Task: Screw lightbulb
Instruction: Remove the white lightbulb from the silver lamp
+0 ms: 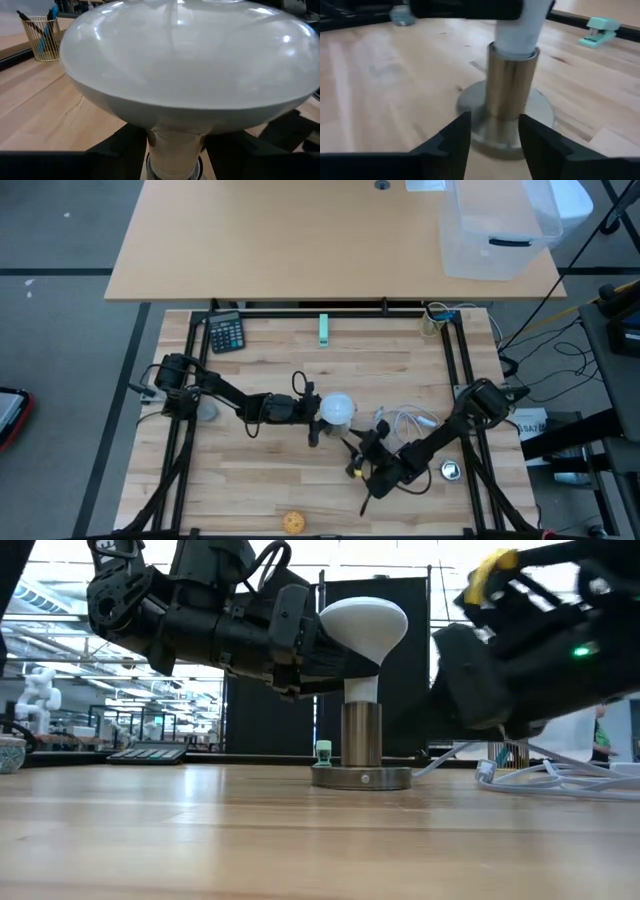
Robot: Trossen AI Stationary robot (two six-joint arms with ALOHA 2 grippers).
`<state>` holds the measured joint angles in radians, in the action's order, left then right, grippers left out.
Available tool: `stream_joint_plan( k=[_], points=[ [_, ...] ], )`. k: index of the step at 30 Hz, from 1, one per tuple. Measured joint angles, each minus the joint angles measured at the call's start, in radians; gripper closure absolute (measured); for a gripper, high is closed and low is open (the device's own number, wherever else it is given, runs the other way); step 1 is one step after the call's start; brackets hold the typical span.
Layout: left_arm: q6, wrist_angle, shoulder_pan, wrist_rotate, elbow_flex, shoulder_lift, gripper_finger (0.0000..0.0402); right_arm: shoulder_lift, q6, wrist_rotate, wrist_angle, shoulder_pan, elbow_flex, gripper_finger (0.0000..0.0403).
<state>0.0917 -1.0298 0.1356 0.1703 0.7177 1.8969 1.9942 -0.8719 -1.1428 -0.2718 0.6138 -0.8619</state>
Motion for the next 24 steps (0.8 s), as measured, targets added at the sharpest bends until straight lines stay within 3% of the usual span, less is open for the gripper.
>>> stream_joint_plan(
  k=[4, 15, 24],
  points=[
    [0.001, 0.000, 0.000, 0.000, 0.000, 0.000, 0.0220, 0.000, 0.039, -0.003, -0.024, -0.021, 0.000, 0.0237],
    [0.003, 0.000, -0.003, 0.000, 0.000, 0.000, 0.0220, 0.000, 0.019, 0.010, -0.067, -0.096, 0.000, 0.0105],
    [0.002, 0.003, -0.007, 0.002, 0.000, 0.000, 0.0220, 0.000, 0.042, 0.053, -0.070, -0.156, 0.000, 0.0092]
  ],
)
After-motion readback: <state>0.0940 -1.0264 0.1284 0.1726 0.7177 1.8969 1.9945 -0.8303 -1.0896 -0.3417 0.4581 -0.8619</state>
